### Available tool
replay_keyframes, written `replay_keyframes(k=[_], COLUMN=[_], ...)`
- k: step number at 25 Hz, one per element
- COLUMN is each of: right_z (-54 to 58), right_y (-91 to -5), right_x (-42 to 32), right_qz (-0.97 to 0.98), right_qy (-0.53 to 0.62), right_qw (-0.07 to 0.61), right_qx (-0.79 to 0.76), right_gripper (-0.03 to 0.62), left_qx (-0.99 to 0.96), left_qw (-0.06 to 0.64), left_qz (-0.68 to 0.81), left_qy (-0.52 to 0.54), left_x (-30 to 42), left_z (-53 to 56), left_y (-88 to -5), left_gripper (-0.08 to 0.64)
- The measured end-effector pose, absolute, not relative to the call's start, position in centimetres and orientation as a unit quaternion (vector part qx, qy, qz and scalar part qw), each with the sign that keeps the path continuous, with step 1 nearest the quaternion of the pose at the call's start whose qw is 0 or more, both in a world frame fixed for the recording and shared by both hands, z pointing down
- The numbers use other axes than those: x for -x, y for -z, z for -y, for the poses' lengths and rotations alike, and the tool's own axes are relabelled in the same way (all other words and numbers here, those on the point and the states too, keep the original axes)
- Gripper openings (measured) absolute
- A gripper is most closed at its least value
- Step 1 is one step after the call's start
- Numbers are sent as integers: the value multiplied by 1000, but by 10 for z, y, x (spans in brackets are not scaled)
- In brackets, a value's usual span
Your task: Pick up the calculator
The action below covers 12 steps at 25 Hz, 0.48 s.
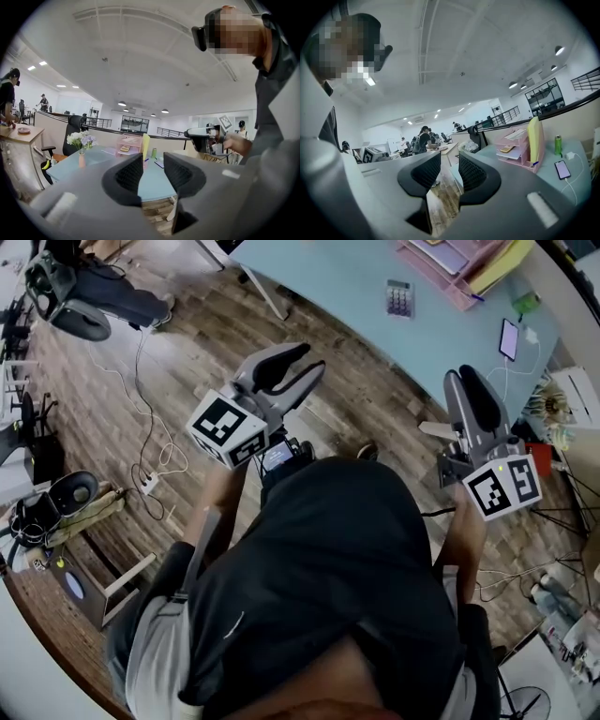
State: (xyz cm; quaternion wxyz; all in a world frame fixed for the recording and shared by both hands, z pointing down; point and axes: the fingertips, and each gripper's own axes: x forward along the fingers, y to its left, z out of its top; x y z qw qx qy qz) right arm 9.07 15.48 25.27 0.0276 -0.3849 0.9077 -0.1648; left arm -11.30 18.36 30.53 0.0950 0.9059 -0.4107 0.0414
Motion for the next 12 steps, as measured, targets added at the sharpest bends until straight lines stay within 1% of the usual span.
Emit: replay_keyframes(k=[12], right_z=[-126], right_y=[-260], right_x=[-126], right_qz=[-915], right_qy=[179], right_qw=[30], right_qx=[360], right_gripper=[119], left_qx=[-894], left_qw=[95], left_qz=[435], left_qy=[-55], left_x=[75], left_z=[-169], left_y=[-306], left_gripper=[187])
